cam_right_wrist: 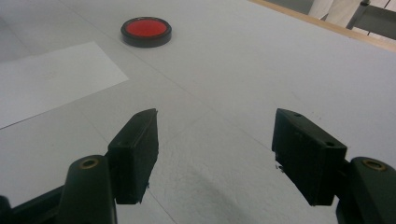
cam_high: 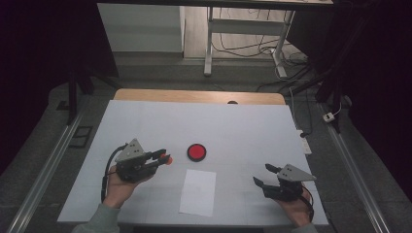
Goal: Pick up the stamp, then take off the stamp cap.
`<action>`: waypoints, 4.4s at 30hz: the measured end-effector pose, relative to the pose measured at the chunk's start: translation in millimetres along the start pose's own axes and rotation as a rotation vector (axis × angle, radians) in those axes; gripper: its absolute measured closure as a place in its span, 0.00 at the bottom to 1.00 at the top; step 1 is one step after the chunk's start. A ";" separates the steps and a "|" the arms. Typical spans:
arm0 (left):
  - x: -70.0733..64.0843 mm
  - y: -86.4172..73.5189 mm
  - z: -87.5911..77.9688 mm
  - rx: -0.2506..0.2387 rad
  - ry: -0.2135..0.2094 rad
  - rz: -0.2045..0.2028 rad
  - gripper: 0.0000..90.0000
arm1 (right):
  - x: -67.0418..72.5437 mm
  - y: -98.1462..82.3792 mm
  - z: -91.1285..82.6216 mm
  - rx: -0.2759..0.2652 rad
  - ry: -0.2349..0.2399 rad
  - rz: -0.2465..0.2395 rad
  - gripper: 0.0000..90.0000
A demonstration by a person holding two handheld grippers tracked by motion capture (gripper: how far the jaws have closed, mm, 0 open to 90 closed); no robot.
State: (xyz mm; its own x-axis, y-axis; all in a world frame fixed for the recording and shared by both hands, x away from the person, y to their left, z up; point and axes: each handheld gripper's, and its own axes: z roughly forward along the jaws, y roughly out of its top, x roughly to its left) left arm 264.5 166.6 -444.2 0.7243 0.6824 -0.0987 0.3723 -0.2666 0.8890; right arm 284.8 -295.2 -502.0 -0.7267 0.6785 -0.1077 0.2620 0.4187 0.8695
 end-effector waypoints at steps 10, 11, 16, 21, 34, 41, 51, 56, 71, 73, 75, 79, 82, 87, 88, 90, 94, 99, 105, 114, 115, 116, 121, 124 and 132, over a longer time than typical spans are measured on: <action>-13.4 11.5 18.0 -0.001 -0.043 0.023 0.81 | 0.0 -0.5 -0.3 0.002 -0.001 0.003 0.35; -14.5 12.3 19.7 0.001 -0.048 0.025 0.81 | 0.0 -0.5 -0.4 0.002 -0.001 0.003 0.35; -19.5 14.3 26.4 0.009 -0.061 0.036 0.81 | 0.1 -0.6 -0.5 0.003 0.000 0.001 0.35; -24.1 15.1 34.6 0.023 -0.075 0.044 0.81 | 0.2 -0.6 -0.1 0.004 0.001 -0.002 0.35; -37.4 14.7 63.7 0.070 -0.117 0.061 0.81 | 0.4 -0.8 0.4 0.003 0.004 -0.003 0.35; -41.9 11.0 78.3 0.097 -0.144 0.072 0.81 | -0.7 -1.4 1.2 0.003 0.009 0.005 0.35; -42.0 6.7 84.2 0.098 -0.166 0.069 0.81 | 1.0 -0.2 4.3 0.003 0.013 0.000 0.35; -42.4 6.9 85.7 0.095 -0.173 0.059 0.81 | 1.9 -0.3 2.5 0.003 0.010 -0.001 0.35; -45.3 7.9 83.7 0.089 -0.167 0.064 0.81 | 7.6 3.3 1.3 -0.003 0.017 -0.022 0.35; -45.1 7.9 83.6 0.089 -0.166 0.063 0.81 | 8.4 3.8 2.4 -0.002 0.022 -0.024 0.35; -45.3 7.9 83.6 0.090 -0.166 0.064 0.81 | 9.6 4.0 4.0 -0.004 0.027 -0.022 0.36; -45.8 7.9 83.7 0.090 -0.167 0.064 0.81 | 12.0 5.1 5.6 -0.003 0.038 -0.027 0.36; -46.2 8.0 84.0 0.089 -0.169 0.065 0.81 | 14.3 6.3 6.3 -0.005 0.043 -0.026 0.36; -46.5 8.0 83.0 0.085 -0.166 0.061 0.81 | 18.8 9.3 9.4 -0.010 0.056 -0.029 0.36; -46.5 8.0 82.8 0.085 -0.167 0.060 0.81 | 19.8 9.7 10.5 -0.011 0.060 -0.030 0.36; -46.7 8.0 82.3 0.084 -0.168 0.062 0.81 | 21.3 10.4 12.0 -0.011 0.066 -0.032 0.36; -46.4 8.3 82.2 0.079 -0.178 0.055 0.81 | 23.5 11.2 13.4 -0.013 0.073 -0.030 0.36; -46.1 8.4 82.9 0.081 -0.173 0.058 0.81 | 25.4 12.2 14.7 -0.015 0.078 -0.029 0.37; -45.3 8.6 82.6 0.080 -0.175 0.057 0.81 | 29.5 13.6 18.0 -0.014 0.089 -0.030 0.37; -46.3 9.9 81.4 0.065 -0.182 0.047 0.81 | 37.5 20.0 24.9 -0.032 0.112 -0.044 0.37; -46.3 9.8 81.6 0.065 -0.182 0.046 0.81 | 38.4 20.2 25.7 -0.028 0.113 -0.043 0.37; -46.1 9.7 81.7 0.065 -0.182 0.045 0.81 | 39.1 20.3 27.0 -0.028 0.120 -0.046 0.37; -45.8 9.6 81.9 0.065 -0.182 0.042 0.81 | 42.8 22.1 30.0 -0.026 0.124 -0.053 0.37; -46.5 9.6 82.1 0.066 -0.184 0.044 0.81 | 45.4 23.3 31.4 -0.034 0.141 -0.043 0.37; -46.9 9.0 83.8 0.071 -0.191 0.041 0.81 | 56.9 30.8 39.8 -0.041 0.181 -0.049 0.37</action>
State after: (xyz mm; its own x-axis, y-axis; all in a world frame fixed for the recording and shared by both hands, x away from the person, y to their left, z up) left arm 282.5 75.1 -469.1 0.8342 0.5301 -0.1518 0.3750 -0.3434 0.8611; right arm 276.8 -219.8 -500.5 -0.8413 0.5366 -0.0654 0.1997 0.4209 0.8848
